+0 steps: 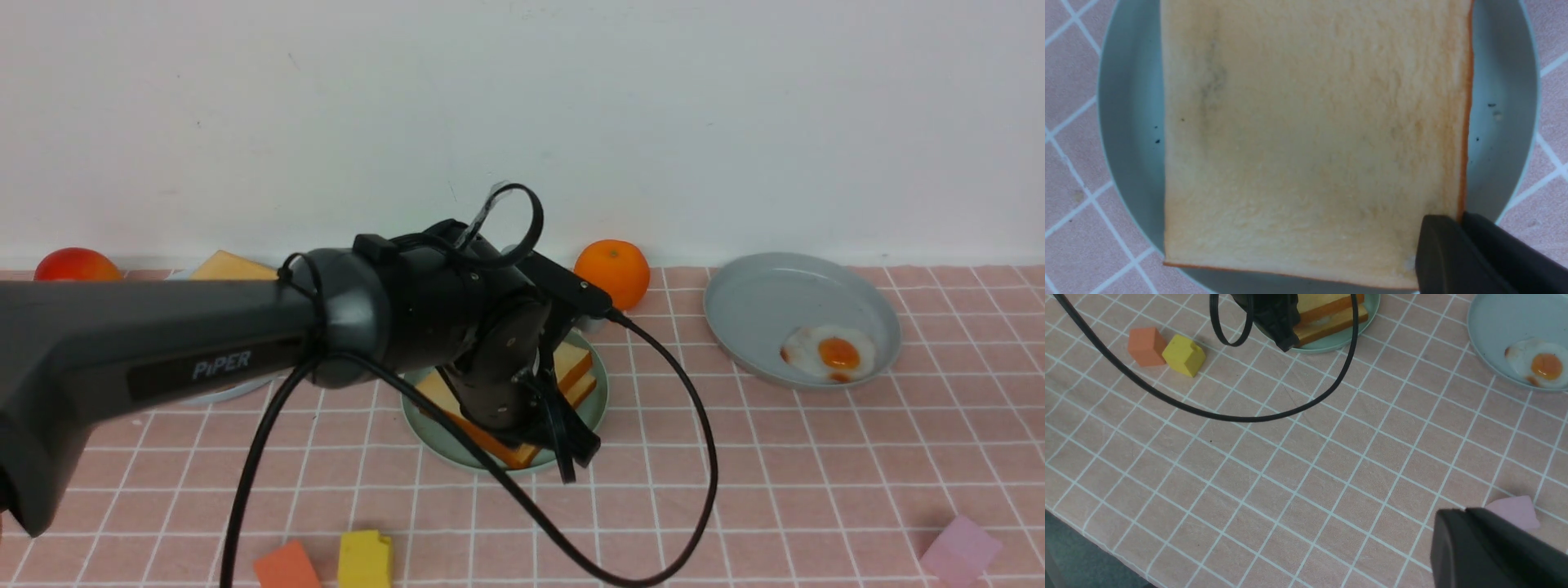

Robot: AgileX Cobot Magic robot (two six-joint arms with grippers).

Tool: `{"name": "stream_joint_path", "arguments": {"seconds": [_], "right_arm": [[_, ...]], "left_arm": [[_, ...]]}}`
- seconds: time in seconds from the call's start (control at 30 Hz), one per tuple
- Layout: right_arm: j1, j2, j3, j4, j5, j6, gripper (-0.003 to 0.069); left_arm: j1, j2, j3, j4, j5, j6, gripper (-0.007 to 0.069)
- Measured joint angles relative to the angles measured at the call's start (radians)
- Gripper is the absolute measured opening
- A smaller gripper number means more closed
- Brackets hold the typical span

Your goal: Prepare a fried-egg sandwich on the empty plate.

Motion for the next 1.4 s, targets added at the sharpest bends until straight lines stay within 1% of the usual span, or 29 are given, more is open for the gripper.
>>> {"name": "stream_joint_path", "arguments": {"seconds": [0.1,0.4,0.47,0.57,0.73,0.83,0.93,1.13,1.2,1.23,1.27,1.4], "right_arm": [[0.000,0.000,0.000,0.000,0.000,0.000,0.0053],[0.000,0.000,0.000,0.000,-0.001,0.000,0.0053],[0.000,0.000,0.000,0.000,-0.001,0.000,0.0053],[0.000,0.000,0.000,0.000,-0.001,0.000,0.0055],[0.000,0.000,0.000,0.000,-0.001,0.000,0.0059],[0.000,0.000,0.000,0.000,-0.001,0.000,0.0061],[0.000,0.000,0.000,-0.003,-0.001,0.000,0.0063],[0.000,0.000,0.000,-0.006,-0.001,0.000,0.0070],[0.000,0.000,0.000,-0.008,-0.001,0.000,0.0074],[0.000,0.000,0.000,-0.008,-0.002,0.000,0.0076],[0.000,0.000,0.000,-0.008,-0.002,0.000,0.0076],[0.000,0.000,0.000,-0.019,-0.006,0.000,0.0080]], "left_arm": [[0.000,0.000,0.000,-0.008,0.002,0.000,0.0041],[0.000,0.000,0.000,-0.025,0.021,0.000,0.0248],[0.000,0.000,0.000,-0.026,0.026,0.000,0.0276],[0.000,0.000,0.000,-0.036,0.031,0.000,0.0288],[0.000,-0.018,-0.047,-0.085,0.100,-0.001,0.0291],[0.000,-0.078,-0.081,-0.107,0.136,-0.001,0.0280],[0.000,-0.205,-0.090,-0.127,0.139,-0.001,0.0230],[0.000,-0.531,-0.059,-0.157,0.129,0.002,0.0065],[0.000,-0.666,0.018,-0.159,0.097,0.013,0.0004],[0.000,-0.715,0.054,-0.159,0.077,0.017,-0.0013],[0.000,-0.751,0.072,-0.159,0.070,0.018,-0.0013],[0.000,-0.986,0.290,-0.165,-0.018,0.021,-0.0013]]}}
